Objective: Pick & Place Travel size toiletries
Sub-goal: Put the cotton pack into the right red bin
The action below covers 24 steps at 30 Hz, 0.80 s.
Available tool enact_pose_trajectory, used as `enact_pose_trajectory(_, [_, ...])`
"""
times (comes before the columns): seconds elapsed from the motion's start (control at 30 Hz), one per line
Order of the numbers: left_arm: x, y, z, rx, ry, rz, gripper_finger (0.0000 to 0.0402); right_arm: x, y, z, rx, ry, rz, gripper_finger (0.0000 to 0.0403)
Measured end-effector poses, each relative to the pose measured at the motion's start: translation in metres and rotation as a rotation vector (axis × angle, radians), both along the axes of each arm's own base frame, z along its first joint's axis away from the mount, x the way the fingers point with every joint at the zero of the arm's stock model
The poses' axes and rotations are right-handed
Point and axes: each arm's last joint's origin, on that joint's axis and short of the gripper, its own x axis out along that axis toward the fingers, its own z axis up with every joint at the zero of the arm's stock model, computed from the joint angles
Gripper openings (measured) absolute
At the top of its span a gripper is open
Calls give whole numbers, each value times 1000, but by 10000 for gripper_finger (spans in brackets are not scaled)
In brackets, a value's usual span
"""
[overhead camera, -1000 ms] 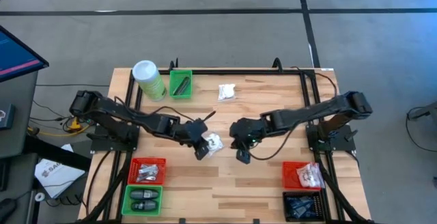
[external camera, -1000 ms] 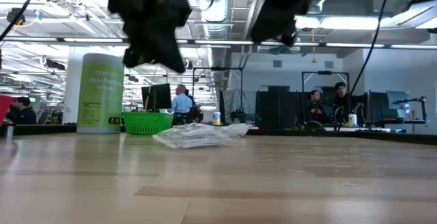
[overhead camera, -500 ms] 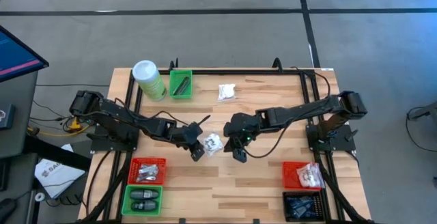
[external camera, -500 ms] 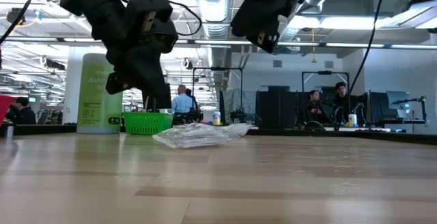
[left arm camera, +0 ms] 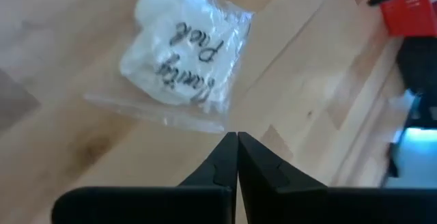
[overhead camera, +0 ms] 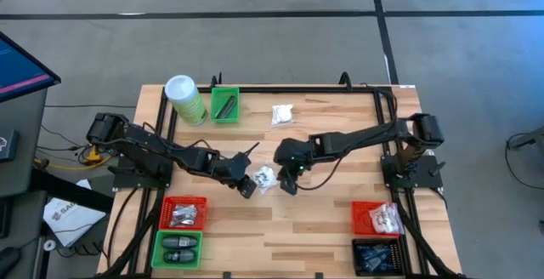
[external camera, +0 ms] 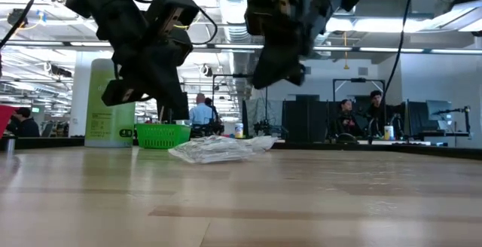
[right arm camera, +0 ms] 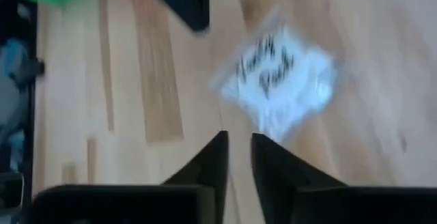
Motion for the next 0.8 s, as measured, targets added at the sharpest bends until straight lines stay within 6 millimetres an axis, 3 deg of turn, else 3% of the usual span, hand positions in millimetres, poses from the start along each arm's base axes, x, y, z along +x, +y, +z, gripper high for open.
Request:
enact_pose_trajectory(0.17, [-2, 0, -1, -62, 27, 69, 3, 3, -2, 5, 7, -23, -8, 6])
enact_pose_trajectory(0.53, [-11, 4, -9, -63, 161, 115, 0, 8, -14, -6, -21, 49, -132, 1])
enact_pose_trajectory(0.6, [-15, 6, -11, -26, 194, 132, 0, 20, -13, -9, -16, 21, -134, 1])
enact_pose_trajectory(0.7, [-14, 9, -11, 50, 183, 129, 0, 21, -8, -22, -24, 112, -120, 1])
enact_pose_trajectory(0.8, [-11, 19, -11, 94, 173, 113, 0, 30, -2, -19, -21, 70, -107, 1])
